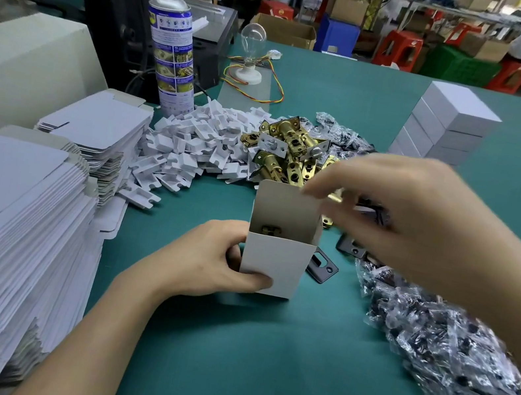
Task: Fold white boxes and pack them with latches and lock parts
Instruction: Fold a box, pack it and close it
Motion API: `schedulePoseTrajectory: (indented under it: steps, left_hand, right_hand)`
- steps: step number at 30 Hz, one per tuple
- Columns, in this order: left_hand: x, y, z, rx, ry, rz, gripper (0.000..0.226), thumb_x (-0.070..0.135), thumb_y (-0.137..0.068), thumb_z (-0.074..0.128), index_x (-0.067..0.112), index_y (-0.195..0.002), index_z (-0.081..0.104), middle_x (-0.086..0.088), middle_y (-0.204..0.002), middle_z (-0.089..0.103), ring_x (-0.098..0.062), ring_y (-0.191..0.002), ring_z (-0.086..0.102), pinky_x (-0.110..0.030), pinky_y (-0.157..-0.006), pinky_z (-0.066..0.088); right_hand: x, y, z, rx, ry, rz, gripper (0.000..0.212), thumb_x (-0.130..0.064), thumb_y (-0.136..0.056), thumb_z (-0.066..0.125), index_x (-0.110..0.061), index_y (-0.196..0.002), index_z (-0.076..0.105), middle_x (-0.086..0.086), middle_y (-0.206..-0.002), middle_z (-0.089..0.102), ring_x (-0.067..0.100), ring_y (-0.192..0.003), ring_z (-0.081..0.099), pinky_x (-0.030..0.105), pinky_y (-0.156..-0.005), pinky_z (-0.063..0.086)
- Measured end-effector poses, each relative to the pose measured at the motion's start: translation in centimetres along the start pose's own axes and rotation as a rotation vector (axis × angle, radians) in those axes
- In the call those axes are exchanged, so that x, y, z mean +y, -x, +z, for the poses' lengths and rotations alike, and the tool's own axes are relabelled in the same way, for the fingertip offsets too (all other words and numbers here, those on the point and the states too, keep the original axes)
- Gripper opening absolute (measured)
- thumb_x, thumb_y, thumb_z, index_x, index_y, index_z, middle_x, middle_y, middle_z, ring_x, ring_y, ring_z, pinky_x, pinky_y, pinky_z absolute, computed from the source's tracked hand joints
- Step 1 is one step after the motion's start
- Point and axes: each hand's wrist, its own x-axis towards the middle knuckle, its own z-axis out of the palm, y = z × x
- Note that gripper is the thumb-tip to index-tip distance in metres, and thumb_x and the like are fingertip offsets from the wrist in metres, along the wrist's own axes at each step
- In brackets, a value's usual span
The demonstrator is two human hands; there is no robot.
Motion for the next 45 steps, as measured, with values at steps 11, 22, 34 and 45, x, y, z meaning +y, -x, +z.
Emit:
schedulePoseTrajectory:
  steps: [11, 22, 34, 45]
  left_hand:
    - [0.3, 0.3, -0.2, -0.021, 0.013, 0.012, 0.035, 0.042, -0.076, 0.079, 0.036, -0.11, 0.071, 0.001, -0.104, 0.072, -0.04, -0.096, 0.067, -0.056, -0.085, 0.058]
    - [0.3, 0.2, -0.2, -0.029, 0.0, -0.003, 0.037, 0.047, -0.076, 0.076, 0.034, -0.11, 0.071, -0.004, -0.103, 0.072, -0.04, -0.095, 0.066, -0.056, -0.085, 0.057]
    - [0.7, 0.3, 0.1, 0.008, 0.056, 0.001, 0.046, 0.052, -0.073, 0.082, 0.038, -0.115, 0.071, 0.006, -0.112, 0.071, -0.03, -0.101, 0.071, -0.054, -0.089, 0.059]
    - [0.5, 0.1, 0.1, 0.022, 0.03, -0.007, 0.057, 0.06, -0.069, 0.084, 0.037, -0.119, 0.069, 0.001, -0.117, 0.069, -0.032, -0.106, 0.069, -0.055, -0.091, 0.058]
  right_hand:
    - [1.8, 2.6, 9.0, -0.577, 0.343, 0.621, 0.052, -0.068, -0.093, 0.055, -0.019, -0.111, 0.058, 0.001, -0.115, 0.063, 0.027, -0.106, 0.064, 0.036, -0.073, 0.046]
    - [2.0, 3.3, 10.2, -0.364, 0.283, 0.567, 0.015, -0.034, -0.098, 0.051, -0.027, -0.096, 0.065, -0.009, -0.095, 0.057, 0.018, -0.097, 0.061, 0.032, -0.065, 0.042]
    - [3.0, 3.7, 11.0, -0.002, -0.235, 0.731, 0.013, -0.024, -0.094, 0.06, -0.022, -0.082, 0.059, -0.006, -0.09, 0.066, 0.02, -0.084, 0.065, 0.039, -0.072, 0.054]
    - [2.5, 2.5, 8.4, 0.362, -2.0, 0.998, 0.034, -0.023, -0.102, 0.047, -0.002, -0.126, 0.058, 0.017, -0.088, 0.073, 0.018, -0.07, 0.068, 0.018, -0.05, 0.044]
